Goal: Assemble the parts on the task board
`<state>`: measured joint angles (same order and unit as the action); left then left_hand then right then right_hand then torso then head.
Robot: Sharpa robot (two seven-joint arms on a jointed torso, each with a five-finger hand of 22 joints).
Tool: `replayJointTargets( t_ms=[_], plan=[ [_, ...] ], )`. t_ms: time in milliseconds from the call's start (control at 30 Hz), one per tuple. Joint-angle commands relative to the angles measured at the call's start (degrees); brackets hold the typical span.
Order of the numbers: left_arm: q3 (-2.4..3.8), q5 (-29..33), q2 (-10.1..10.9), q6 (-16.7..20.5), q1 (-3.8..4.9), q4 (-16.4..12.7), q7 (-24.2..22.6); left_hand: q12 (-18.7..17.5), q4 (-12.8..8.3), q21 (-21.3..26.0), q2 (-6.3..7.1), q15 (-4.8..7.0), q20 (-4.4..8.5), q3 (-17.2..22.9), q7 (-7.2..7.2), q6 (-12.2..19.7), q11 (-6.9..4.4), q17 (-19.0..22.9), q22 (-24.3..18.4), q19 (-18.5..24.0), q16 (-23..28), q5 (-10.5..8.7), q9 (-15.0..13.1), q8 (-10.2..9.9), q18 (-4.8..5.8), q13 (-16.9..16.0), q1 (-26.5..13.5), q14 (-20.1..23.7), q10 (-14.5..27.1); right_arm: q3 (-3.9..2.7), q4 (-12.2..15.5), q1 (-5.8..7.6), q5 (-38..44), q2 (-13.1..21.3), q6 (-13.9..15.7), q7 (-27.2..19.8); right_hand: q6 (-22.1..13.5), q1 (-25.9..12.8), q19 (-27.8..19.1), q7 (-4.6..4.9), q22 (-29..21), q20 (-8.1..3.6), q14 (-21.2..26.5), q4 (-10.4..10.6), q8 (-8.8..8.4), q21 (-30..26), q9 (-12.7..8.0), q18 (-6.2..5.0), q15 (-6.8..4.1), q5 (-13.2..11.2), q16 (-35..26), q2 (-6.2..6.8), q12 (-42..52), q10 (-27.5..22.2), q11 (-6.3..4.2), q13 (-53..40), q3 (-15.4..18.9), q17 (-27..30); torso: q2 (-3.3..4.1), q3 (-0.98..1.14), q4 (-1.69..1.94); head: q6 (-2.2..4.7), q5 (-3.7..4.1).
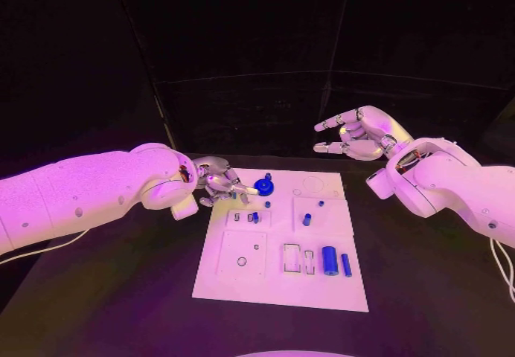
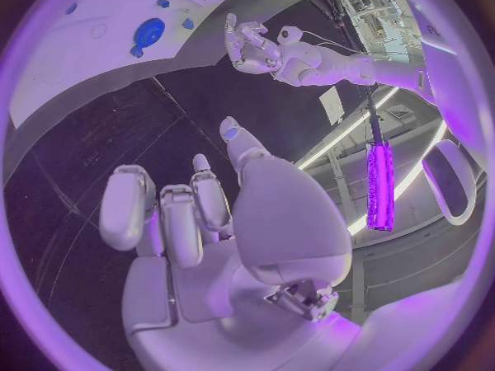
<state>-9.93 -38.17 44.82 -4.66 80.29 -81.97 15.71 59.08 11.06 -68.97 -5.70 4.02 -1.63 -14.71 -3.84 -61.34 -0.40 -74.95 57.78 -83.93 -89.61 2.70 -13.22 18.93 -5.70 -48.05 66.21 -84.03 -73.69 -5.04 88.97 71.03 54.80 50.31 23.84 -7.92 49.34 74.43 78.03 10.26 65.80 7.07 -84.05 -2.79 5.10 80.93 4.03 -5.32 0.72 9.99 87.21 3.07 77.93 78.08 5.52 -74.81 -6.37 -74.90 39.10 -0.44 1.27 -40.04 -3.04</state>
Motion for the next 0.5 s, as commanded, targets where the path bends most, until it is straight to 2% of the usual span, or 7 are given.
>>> replayJointTargets(
  t_ms=[33,133,167,333,500],
  plan=[
    [0.02,-10.26,-1.71,-2.29,0.17,0.71,7.86,6.83,0.58,-2.63,-0.35,0.93,0.74,-1.39,0.91,-0.1,-0.55,-15.05,3.38,-1.27,-0.39,0.15,-2.95,3.79,0.92,-7.62,-0.47,-5.97,-1.92,-0.04,-0.16,0.12,-2.05,-0.32,-0.58,0.63,0.54,0.42,-0.5,0.13,-0.06,0.04,-4.22,-0.07,0.37,-0.3,0.1,0.65,0.23,0.3,-0.28,0.05,0.31,0.4,-0.17,-0.1,0.38,-7.23,-0.48,0.26,0.05,-0.34,-0.12],
    [0.01,-11.77,-3.48,-2.06,0.21,1.59,9.91,8.96,1.1,-4.03,-0.74,1.09,0.86,-2.07,0.92,0.83,-0.95,-15.05,5.25,-1.31,-0.39,-0.07,-4.8,5.84,1.22,-10.08,-0.63,-5.97,-2.22,-0.04,-0.31,0.13,-2.12,-0.63,-0.89,1.0,0.8,0.55,-0.72,0.05,-0.49,0.0,-4.14,-0.15,0.53,-0.47,0.14,0.57,0.19,0.33,-0.41,0.06,0.27,0.37,-0.23,-0.02,0.47,-6.89,-0.62,0.33,0.08,-0.45,-0.26],
    [0.01,-12.1,-4.06,-1.85,0.21,1.89,10.8,9.61,1.38,-4.48,-0.89,1.04,1.05,-2.58,1.1,1.75,-0.94,-15.05,5.76,-1.2,-0.39,-0.21,-6.08,7.17,1.21,-10.74,-0.62,-5.97,-2.04,-0.04,-0.34,0.13,-2.14,-0.73,-0.96,1.11,0.81,0.56,-0.76,0.05,-0.57,0.0,-4.13,-0.16,0.54,-0.5,0.14,0.55,0.18,0.34,-0.44,0.06,0.25,0.35,-0.23,0.0,0.47,-6.82,-0.58,0.34,0.07,-0.46,-0.3],
    [0.02,-12.89,-6.37,-2.2,0.24,3.08,14.02,10.48,2.0,-6.06,-1.18,1.09,0.95,-3.7,1.0,3.88,-0.95,-15.05,7.97,-1.13,-0.39,0.01,-8.64,9.67,1.55,-11.71,-0.76,-5.97,-1.61,-0.04,-0.47,0.13,-2.17,-1.05,-1.15,1.36,0.83,0.59,-0.93,0.04,-0.89,-0.01,-4.09,-0.18,0.55,-0.63,0.14,0.49,0.18,0.35,-0.51,0.07,0.12,0.22,-0.24,0.17,0.48,-6.64,-0.47,0.27,0.07,-0.63,-0.33],
    [0.02,-13.96,-8.17,-2.86,0.22,4.43,14.8,10.33,2.07,-6.03,-0.37,1.04,0.88,-4.64,0.91,4.97,-0.88,-15.05,7.84,-0.85,-0.39,-0.02,-9.75,10.66,1.49,-11.47,-0.8,-5.97,-1.13,-0.04,-0.7,0.13,-2.18,-1.5,-1.24,1.34,0.59,0.74,-2.17,0.06,-3.2,-0.08,-3.71,-0.27,0.48,-1.61,0.05,0.06,0.12,0.43,-1.18,0.16,-1.07,-0.98,-0.25,1.6,0.73,-5.13,-0.42,0.34,-0.09,-0.79,-0.53]
  ],
)
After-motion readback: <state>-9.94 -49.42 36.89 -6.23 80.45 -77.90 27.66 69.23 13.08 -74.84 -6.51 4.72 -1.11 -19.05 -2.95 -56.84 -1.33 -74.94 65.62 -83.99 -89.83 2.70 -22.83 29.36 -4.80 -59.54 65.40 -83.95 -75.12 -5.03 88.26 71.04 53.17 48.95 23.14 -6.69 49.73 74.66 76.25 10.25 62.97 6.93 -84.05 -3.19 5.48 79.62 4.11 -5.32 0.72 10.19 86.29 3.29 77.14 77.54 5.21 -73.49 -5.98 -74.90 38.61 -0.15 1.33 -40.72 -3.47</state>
